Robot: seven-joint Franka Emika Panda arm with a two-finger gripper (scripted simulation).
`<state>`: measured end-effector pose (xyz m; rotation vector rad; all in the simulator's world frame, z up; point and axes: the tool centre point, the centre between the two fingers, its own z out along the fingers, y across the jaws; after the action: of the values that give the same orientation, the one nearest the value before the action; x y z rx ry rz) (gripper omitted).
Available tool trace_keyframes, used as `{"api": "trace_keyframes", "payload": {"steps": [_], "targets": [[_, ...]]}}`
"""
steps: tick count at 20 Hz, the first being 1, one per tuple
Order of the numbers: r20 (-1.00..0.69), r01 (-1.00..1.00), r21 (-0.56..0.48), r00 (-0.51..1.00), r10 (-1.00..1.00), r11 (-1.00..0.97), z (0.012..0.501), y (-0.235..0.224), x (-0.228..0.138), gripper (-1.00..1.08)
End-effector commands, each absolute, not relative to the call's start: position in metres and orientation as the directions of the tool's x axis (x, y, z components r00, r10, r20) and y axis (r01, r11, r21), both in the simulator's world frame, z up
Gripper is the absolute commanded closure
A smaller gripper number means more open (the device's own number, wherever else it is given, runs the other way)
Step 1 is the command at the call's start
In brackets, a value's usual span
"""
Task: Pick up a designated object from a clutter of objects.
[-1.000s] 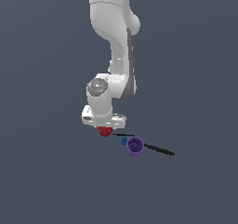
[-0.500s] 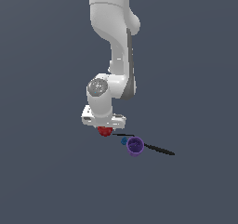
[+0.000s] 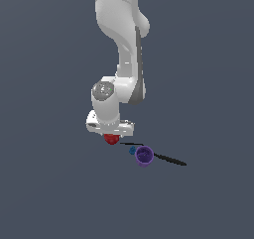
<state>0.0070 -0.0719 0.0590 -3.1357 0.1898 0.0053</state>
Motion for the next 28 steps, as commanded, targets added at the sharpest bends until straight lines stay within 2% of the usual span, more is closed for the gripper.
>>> {"api": "trace_keyframes", "payload": {"steps": [1, 8, 28], "targets": [[0.0, -0.121, 0.0, 0.993, -0.121, -0.993, 0.071, -0.073, 0.009, 1.08], [0.0, -0.121, 0.0, 0.993, -0.121, -0.993, 0.122, -0.077, 0.014, 1.08], [0.0, -0.121, 0.0, 0.993, -0.121, -0.993, 0.32, -0.096, 0.039, 1.08]]}}
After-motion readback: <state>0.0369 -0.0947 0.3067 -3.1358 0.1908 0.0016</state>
